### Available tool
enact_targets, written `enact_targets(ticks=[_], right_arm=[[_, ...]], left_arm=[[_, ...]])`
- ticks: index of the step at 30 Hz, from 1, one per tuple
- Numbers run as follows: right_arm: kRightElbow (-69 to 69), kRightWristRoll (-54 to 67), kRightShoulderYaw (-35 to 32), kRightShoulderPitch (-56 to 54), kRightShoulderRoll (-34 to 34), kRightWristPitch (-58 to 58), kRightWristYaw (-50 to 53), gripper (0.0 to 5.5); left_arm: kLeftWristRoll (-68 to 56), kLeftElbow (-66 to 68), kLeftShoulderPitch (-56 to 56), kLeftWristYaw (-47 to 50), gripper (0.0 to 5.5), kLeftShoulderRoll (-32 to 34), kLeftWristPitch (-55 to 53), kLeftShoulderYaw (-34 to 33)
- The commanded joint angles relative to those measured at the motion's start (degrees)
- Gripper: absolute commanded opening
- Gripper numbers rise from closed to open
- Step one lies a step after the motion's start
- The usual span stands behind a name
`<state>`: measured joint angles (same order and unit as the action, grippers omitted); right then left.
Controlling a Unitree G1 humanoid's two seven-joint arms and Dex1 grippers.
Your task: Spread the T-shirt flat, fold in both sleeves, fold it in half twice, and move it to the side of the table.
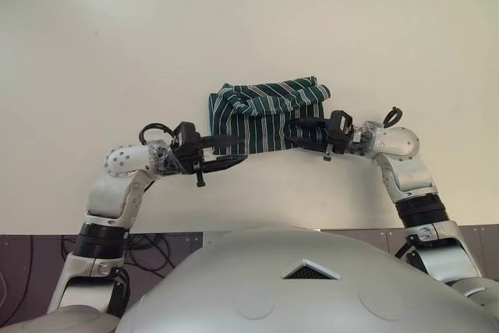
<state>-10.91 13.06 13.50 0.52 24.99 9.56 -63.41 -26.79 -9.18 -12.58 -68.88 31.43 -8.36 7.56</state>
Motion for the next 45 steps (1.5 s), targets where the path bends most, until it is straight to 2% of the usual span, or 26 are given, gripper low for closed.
enact_targets(ticks=[1,20,27,38,45], right_arm=[[1.48,1.39,-0.14,-0.64,-0.40,-1.17,-0.57,1.76],[-2.30,0.77,-0.22,-5.34,-1.79,-2.17,4.54,1.76],[-6.39,-0.20,-1.34,-9.29,-4.25,-1.55,8.13,1.76],[-14.87,-5.11,0.15,-14.54,-6.87,-1.67,11.90,1.76],[-23.59,-9.32,0.54,-16.90,-6.53,-2.83,15.15,1.76]], left_arm=[[2.57,1.25,1.07,1.75,1.81,0.11,0.79,0.78],[6.38,10.41,11.16,7.98,1.81,-7.18,1.43,3.07],[1.36,10.66,13.54,9.34,1.81,-9.10,-2.49,-0.44],[5.48,27.34,21.39,14.19,1.81,-11.74,-0.87,-2.00],[-1.63,34.99,24.84,14.70,1.81,-12.04,-7.33,-10.84]])
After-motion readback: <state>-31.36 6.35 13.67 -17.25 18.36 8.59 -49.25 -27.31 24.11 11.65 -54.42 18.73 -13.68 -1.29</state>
